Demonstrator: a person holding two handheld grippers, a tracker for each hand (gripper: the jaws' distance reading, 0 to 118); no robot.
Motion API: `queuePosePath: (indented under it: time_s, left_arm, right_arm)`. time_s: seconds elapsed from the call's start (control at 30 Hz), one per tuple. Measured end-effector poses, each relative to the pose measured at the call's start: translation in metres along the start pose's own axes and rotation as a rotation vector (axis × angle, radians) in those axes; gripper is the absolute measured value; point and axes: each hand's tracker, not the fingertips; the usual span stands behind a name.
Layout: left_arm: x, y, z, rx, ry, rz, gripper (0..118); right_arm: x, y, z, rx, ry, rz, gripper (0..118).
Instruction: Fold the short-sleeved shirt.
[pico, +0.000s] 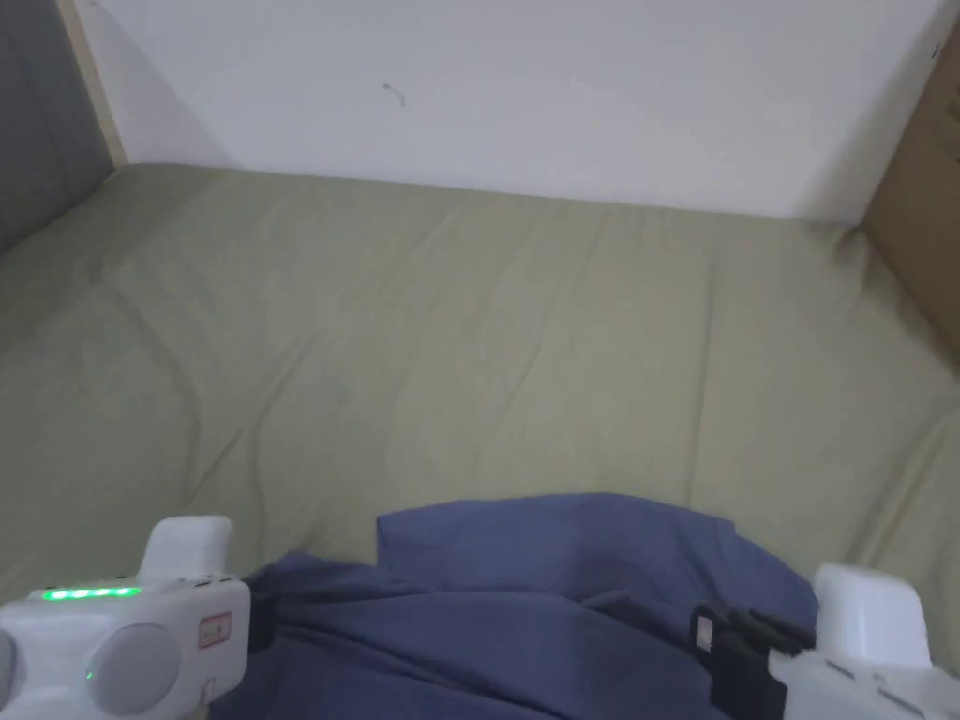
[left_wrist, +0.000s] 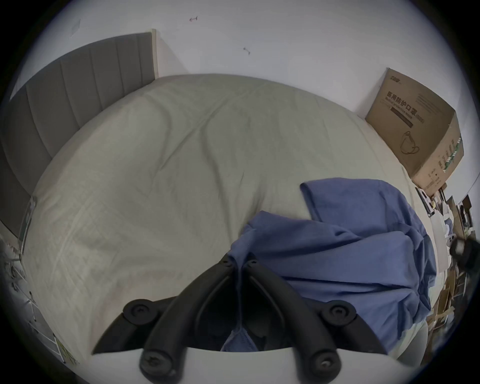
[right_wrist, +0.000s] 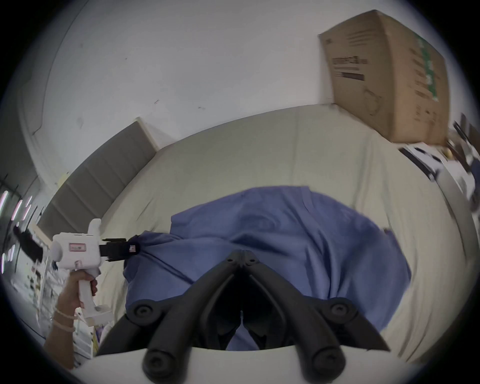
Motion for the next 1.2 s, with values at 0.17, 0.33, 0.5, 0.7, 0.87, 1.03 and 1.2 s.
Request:
queuePosePath:
  time_s: [0.17, 0.33, 0.5, 0.7, 0.87, 1.03, 1.2]
  left_arm:
    - [0.005, -0.001, 0.029, 0.056, -0.042, -0.025, 0]
    - [0.011, -0.008, 0.036, 0.061, -0.052, -0.040, 0]
    - [0.011, -0.010, 0.039, 0.055, -0.038, -0.061, 0]
    - [0.008, -0.010, 0.034, 0.041, -0.045, -0.042, 0]
    - [0.007, -0.009, 0.044, 0.053, -0.035, -0.042, 0]
    - [0.004, 0.000, 0.060, 0.060, -0.015, -0.030, 0]
    - [0.007, 0.012, 0.089, 0.120, -0.004, -0.036, 0]
  right_arm:
    - [0.012, 0.074, -0.083, -0.085, -0.098, 0.301, 27]
    - [0.009, 0.113, -0.177, -0.262, 0.040, 0.434, 100]
    - [0.007, 0.100, -0.249, -0.469, -0.030, 0.571, 94]
    - [0.003, 0.094, -0.248, -0.500, -0.027, 0.524, 57]
    - [-0.012, 0.075, -0.236, -0.421, -0.105, 0.649, 3]
    - [0.000, 0.097, -0.205, -0.359, -0.092, 0.433, 3]
    - [0.018, 0.145, -0.123, -0.202, -0.092, 0.384, 3]
